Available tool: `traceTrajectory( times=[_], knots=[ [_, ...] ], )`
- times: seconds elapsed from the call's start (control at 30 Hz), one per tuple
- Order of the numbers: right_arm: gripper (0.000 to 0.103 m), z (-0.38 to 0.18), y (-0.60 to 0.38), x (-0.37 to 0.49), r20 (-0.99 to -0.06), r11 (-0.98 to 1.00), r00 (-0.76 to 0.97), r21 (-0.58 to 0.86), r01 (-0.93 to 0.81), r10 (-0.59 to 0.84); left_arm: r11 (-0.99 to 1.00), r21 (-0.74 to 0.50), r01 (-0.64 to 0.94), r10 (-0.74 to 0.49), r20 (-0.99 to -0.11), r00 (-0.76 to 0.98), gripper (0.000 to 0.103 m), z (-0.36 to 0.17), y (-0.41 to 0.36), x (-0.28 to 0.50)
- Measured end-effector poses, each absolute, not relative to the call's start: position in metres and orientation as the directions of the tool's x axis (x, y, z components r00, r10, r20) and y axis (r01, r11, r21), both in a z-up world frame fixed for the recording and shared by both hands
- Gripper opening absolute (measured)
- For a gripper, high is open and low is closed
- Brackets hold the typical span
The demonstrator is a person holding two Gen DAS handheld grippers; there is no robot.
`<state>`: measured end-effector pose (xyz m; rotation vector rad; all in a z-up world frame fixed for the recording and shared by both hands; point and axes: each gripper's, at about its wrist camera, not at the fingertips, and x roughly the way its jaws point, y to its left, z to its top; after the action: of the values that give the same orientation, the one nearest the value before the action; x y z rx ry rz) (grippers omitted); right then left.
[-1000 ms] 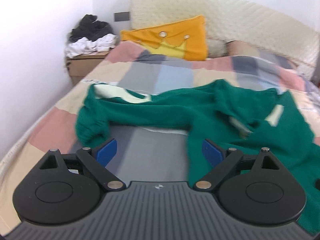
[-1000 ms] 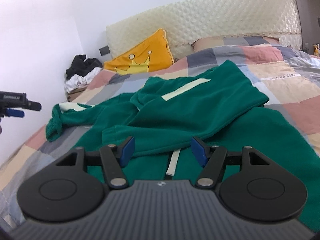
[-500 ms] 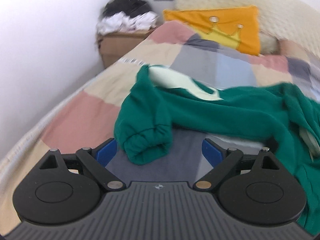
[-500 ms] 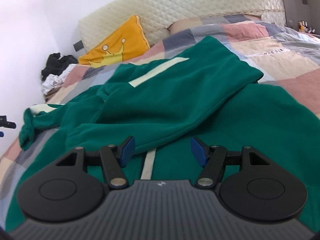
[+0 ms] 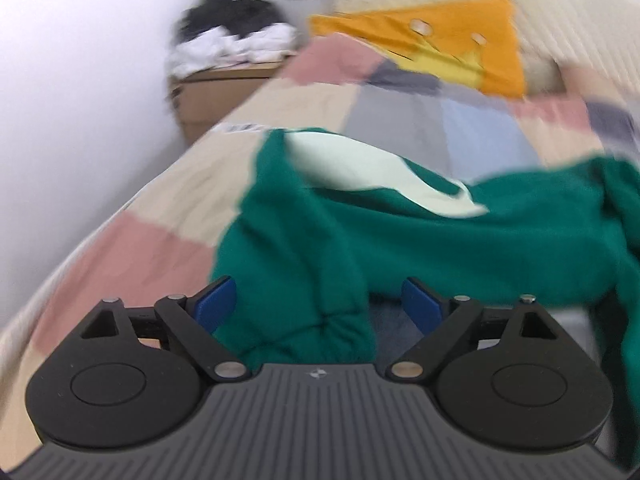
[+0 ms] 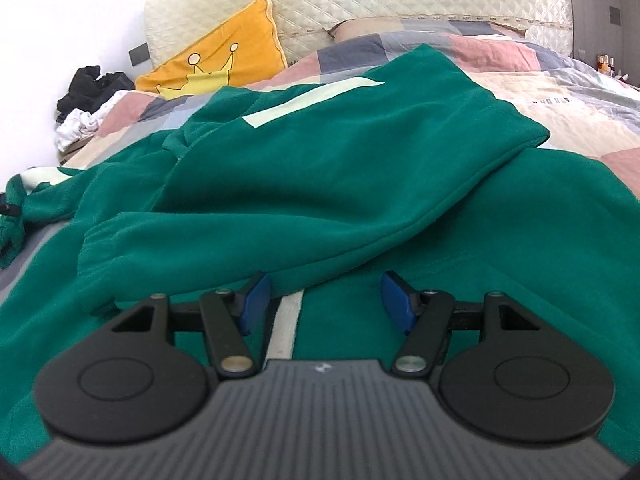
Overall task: Fold large clothes
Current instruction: 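Grasp the other sleeve cuff with the left tool and lift it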
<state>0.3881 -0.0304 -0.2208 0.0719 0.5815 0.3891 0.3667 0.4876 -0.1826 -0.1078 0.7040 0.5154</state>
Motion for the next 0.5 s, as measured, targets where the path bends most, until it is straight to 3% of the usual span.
traceTrajectory(
  times=[0.07,0.2,0.3,0.5],
  knots=[
    [0.065,-0.222,-0.030,0.389,-0.523,0.925,0.765,0.176,-0.336,0.377,0.874,0.148,-0.463,0.437,-0.660,0.612,0.087,-0.191,0.480,0.377],
    [0.065,-0.222,-0.029,0.389,-0.525,0.928,0.766,0.170,-0.333,0.371,0.807,0.419,-0.417,0.589,-0.629,0.507,0.065,-0.221,0.457,0.395],
    [0.065,-0.221,-0.028,0.389,-0.525,0.929,0.768,0.161,-0.332,0.366,0.773,0.460,-0.436,0.633,-0.596,0.493,0.044,-0.223,0.454,0.394],
    [0.064,-0.218,-0.034,0.391,-0.523,0.922,0.760,0.203,-0.329,0.386,0.748,0.389,-0.538,0.660,-0.529,0.534,0.037,-0.155,0.460,0.374]
  ],
)
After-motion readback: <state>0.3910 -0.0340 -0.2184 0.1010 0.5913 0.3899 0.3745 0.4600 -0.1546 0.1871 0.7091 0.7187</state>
